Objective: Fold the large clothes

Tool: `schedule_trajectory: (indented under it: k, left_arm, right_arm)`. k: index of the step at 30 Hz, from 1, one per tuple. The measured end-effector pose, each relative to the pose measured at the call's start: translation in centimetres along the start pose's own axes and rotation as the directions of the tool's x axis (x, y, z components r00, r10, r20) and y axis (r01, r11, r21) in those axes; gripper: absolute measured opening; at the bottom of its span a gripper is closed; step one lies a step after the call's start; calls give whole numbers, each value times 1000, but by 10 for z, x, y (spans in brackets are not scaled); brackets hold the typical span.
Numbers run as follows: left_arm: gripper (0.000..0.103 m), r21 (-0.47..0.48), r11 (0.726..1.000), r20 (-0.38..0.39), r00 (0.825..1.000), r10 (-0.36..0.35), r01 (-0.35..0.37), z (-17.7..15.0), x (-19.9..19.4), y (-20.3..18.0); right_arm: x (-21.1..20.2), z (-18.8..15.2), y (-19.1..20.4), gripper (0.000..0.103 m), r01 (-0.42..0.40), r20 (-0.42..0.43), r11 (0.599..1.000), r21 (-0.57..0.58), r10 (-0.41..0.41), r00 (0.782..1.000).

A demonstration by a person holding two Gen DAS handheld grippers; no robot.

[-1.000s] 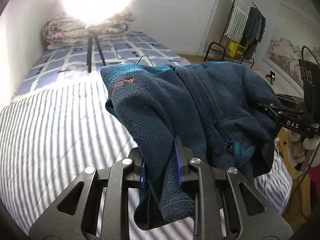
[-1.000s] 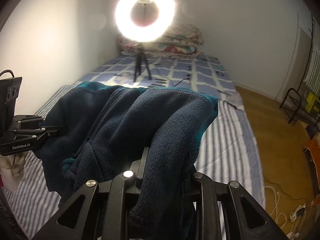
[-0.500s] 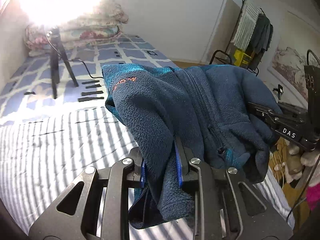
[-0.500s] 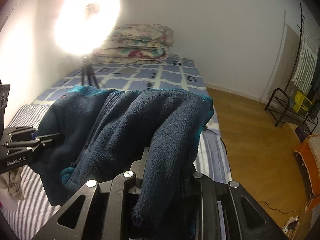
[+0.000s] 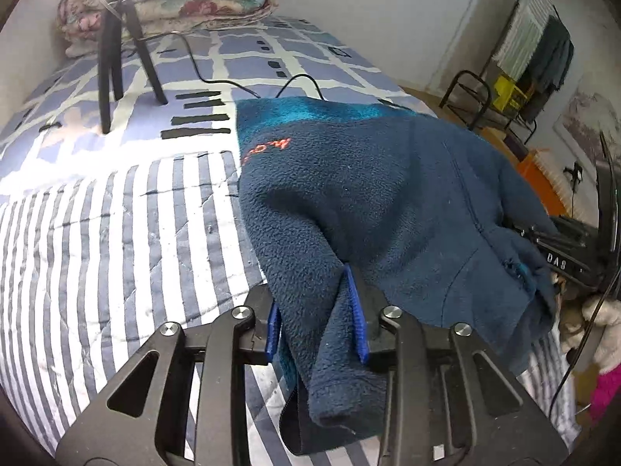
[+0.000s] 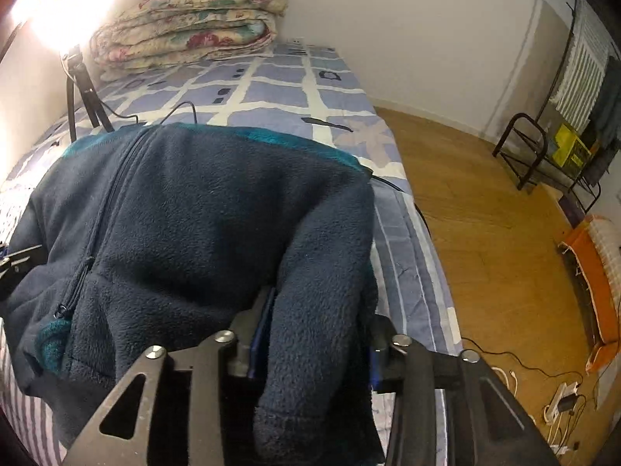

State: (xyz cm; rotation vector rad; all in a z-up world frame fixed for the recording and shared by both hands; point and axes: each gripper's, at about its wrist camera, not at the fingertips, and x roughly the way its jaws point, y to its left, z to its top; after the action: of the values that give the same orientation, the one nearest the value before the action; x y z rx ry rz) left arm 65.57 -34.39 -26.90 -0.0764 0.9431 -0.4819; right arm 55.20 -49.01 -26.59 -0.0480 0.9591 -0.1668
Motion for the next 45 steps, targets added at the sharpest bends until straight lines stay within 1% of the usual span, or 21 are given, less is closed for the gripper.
schedule_trajectory:
  k: [2, 3, 6, 9, 12, 15, 21, 24, 25, 27, 29, 31, 32, 34, 36, 37, 39, 41, 43, 45]
  left_arm:
    - [33, 9, 1000, 19, 1000, 22, -22, -2, -12, -4]
    - [33, 22, 999, 31, 999, 31, -32, -3, -17, -7]
    - [33, 69, 996, 90, 995, 43, -49, -9, -47, -20]
    - [33, 91, 995, 135, 990, 30, -43, -18, -79, -31]
    - [33, 109, 993, 170, 985, 14, -33, -28, -111, -41]
    - [33, 130, 991, 209, 978, -7, -21, -40, -155, -54]
    - [33, 160, 987, 285, 958, -30, -17, -62, -240, -74]
    - [33, 171, 985, 318, 947, -33, -23, -81, -291, -83]
    - [33, 173, 985, 330, 943, -36, -23, -88, -308, -85]
    - [33, 183, 983, 351, 936, -34, -33, -105, -345, -90]
    - [33, 186, 982, 359, 932, -49, -20, -120, -372, -91]
    - [33, 190, 981, 379, 925, -44, -31, -141, -405, -94]
    - [33, 187, 982, 386, 922, -43, -32, -151, -418, -94]
    - [33, 173, 985, 389, 920, -50, -20, -174, -448, -91]
    - [33, 155, 988, 395, 917, -58, -4, -197, -476, -87]
    - [34, 151, 989, 400, 915, -58, -3, -206, -485, -86]
    - [40, 148, 989, 411, 910, -53, -9, -225, -505, -81]
    - [53, 143, 989, 433, 901, -39, -25, -240, -520, -78]
    - [60, 134, 991, 453, 891, -40, -23, -255, -535, -75]
    - [64, 130, 991, 473, 880, -29, -37, -266, -545, -74]
  right_arm:
    - [-9, -2, -1, 49, 21, 11, 1000, 9, -21, 1000]
    - [-8, 5, 0, 52, 26, 14, 1000, 7, -26, 1000]
    - [-23, 3, 2, 53, 41, 38, 999, 13, -42, 998]
    - [-43, -2, 3, 53, 34, 69, 999, 30, -36, 997]
    - [-68, -9, 8, 53, 48, 89, 998, 28, -50, 995]
    - [-94, -14, 12, 53, 43, 116, 999, 27, -45, 992]
    - [-182, -32, 25, 53, -7, 199, 999, 45, -2, 980]
    - [-225, -43, 32, 53, -27, 239, 999, 43, 16, 971]
    - [-248, -49, 37, 53, -32, 255, 999, 43, 20, 967]
    - [-282, -58, 45, 53, -57, 278, 998, 38, 44, 960]
    - [-311, -66, 54, 53, -53, 297, 998, 31, 41, 954]
    - [-352, -81, 66, 53, -65, 316, 998, 24, 54, 947]
    - [-363, -85, 69, 53, -68, 322, 997, 23, 57, 945]
    - [-401, -103, 80, 56, -78, 349, 997, 20, 66, 935]
    - [-426, -117, 88, 61, -90, 367, 996, 25, 74, 927]
    - [-440, -127, 92, 62, -102, 377, 994, 25, 85, 922]
    - [-461, -144, 100, 65, -103, 388, 994, 21, 87, 917]
    - [-481, -164, 110, 67, -84, 400, 996, 9, 74, 914]
    - [-492, -180, 117, 68, -64, 402, 998, 3, 57, 914]
    - [-499, -195, 121, 70, -64, 403, 998, 9, 55, 914]
